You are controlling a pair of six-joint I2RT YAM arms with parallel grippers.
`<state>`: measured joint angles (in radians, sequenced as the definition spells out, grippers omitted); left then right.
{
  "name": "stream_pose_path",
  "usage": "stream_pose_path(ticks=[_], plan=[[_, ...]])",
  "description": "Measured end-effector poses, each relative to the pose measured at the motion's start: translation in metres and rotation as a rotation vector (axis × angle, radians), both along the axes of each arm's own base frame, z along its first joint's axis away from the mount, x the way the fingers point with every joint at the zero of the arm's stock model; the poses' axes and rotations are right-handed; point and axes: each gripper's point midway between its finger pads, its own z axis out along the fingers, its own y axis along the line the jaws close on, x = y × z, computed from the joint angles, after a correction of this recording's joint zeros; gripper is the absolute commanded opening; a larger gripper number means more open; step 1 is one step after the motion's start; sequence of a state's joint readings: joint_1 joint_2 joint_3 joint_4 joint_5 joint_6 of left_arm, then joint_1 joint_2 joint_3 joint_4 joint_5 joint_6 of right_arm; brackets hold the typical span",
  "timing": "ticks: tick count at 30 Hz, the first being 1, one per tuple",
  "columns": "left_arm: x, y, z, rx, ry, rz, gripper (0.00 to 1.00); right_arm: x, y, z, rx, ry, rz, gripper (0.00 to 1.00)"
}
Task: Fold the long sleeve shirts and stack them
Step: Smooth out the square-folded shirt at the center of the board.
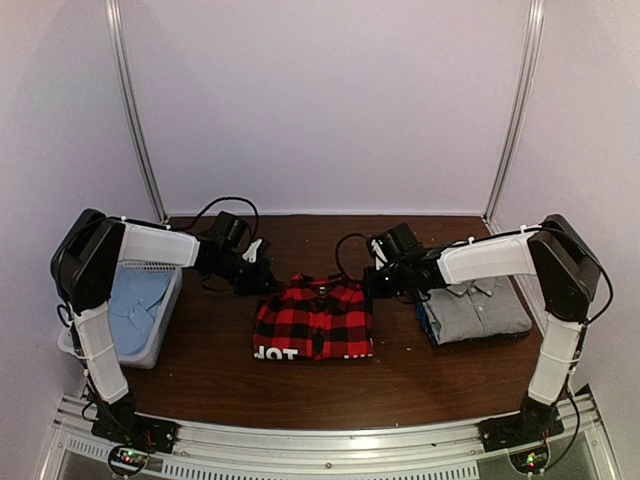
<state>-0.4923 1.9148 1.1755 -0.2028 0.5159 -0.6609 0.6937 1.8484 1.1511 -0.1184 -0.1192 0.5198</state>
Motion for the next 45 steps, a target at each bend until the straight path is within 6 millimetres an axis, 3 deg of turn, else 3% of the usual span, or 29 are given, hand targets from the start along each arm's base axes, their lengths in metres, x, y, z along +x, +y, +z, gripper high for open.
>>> stream_pose_path(ticks=[6,17,21,24,26,28,31,35,40,42,45], plan=[[0.004,0.011,-0.004,0.034,-0.016,0.041,0.0,0.006,-0.006,-0.025,-0.032,0.033,0.008,0.02],[0.003,0.036,0.0,0.064,-0.043,0.11,0.0,0.021,0.007,-0.002,-0.01,-0.028,0.03,0.07],[0.002,0.044,-0.007,0.079,-0.029,0.131,0.0,0.031,0.011,-0.005,-0.018,-0.037,0.037,0.17],[0.003,0.046,-0.012,0.088,-0.021,0.136,0.24,0.032,0.005,-0.017,-0.051,-0.017,0.03,0.32],[0.003,0.048,-0.017,0.104,-0.016,0.14,0.35,0.032,-0.002,-0.022,-0.075,-0.002,0.018,0.38],[0.003,0.052,-0.021,0.125,-0.013,0.144,0.42,0.031,-0.008,-0.023,-0.103,0.001,0.01,0.41],[0.009,0.056,-0.018,0.155,-0.028,0.153,0.45,0.028,-0.018,-0.016,-0.138,0.006,-0.011,0.42],[0.02,0.062,-0.001,0.188,-0.081,0.176,0.45,0.016,-0.021,0.022,-0.108,-0.048,-0.024,0.37],[0.023,0.063,0.029,0.175,-0.145,0.186,0.44,-0.018,0.009,0.066,-0.017,-0.11,0.04,0.27],[0.024,0.059,0.038,0.163,-0.162,0.179,0.44,-0.033,0.025,0.065,0.007,-0.106,0.074,0.25],[0.022,0.048,0.044,0.151,-0.17,0.155,0.43,-0.058,0.038,0.044,0.003,-0.059,0.116,0.22]])
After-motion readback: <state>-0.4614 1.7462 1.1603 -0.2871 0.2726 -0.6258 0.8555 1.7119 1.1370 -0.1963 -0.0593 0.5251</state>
